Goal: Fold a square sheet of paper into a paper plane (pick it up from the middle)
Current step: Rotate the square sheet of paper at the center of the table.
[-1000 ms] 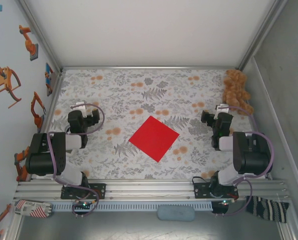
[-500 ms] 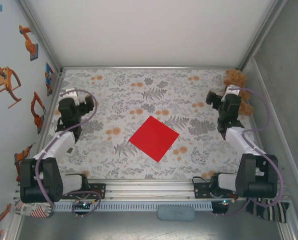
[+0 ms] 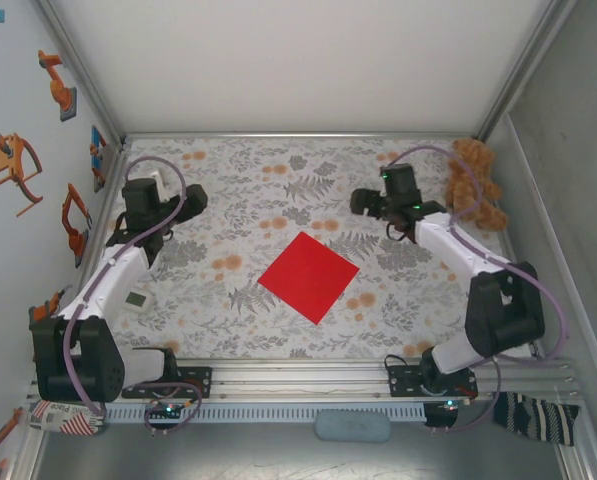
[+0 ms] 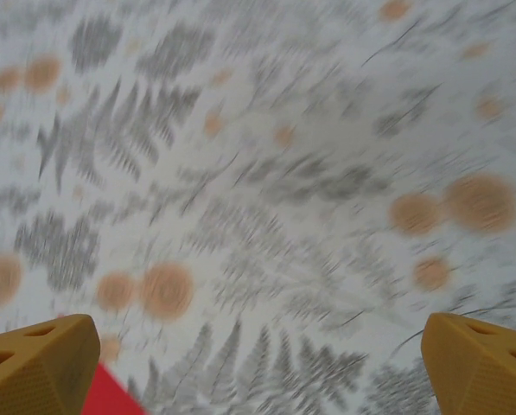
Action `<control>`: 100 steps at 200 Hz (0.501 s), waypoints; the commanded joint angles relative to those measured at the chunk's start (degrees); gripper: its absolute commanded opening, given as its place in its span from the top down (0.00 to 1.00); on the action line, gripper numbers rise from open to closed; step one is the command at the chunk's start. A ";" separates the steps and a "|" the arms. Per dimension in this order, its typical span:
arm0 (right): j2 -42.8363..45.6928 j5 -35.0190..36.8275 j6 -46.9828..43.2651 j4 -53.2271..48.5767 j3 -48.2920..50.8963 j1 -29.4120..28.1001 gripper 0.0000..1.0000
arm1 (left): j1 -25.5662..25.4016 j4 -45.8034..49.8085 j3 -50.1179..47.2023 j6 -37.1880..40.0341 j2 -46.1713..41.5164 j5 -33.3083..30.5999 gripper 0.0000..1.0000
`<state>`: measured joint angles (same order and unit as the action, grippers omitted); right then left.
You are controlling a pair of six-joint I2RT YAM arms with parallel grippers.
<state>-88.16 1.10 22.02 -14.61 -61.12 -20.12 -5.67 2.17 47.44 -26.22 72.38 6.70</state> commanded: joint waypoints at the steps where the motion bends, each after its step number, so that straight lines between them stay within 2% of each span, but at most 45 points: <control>1: -4.83 -3.27 -6.35 -7.67 -4.13 -5.12 0.06 | -1.00 0.77 1.48 -4.48 0.53 6.40 0.04; 51: -16.12 -1.73 -15.27 -12.22 -11.52 -15.94 0.06 | -1.18 1.24 2.67 -3.82 2.65 6.70 0.04; 100: -26.63 -0.76 -19.83 -17.13 -20.23 -18.90 0.06 | -1.18 2.32 4.88 -1.90 5.47 6.53 0.04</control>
<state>-111.85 -0.58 6.09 -27.35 -77.69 -38.94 -6.76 3.68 50.76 -29.30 77.30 12.34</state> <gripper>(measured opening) 0.943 0.962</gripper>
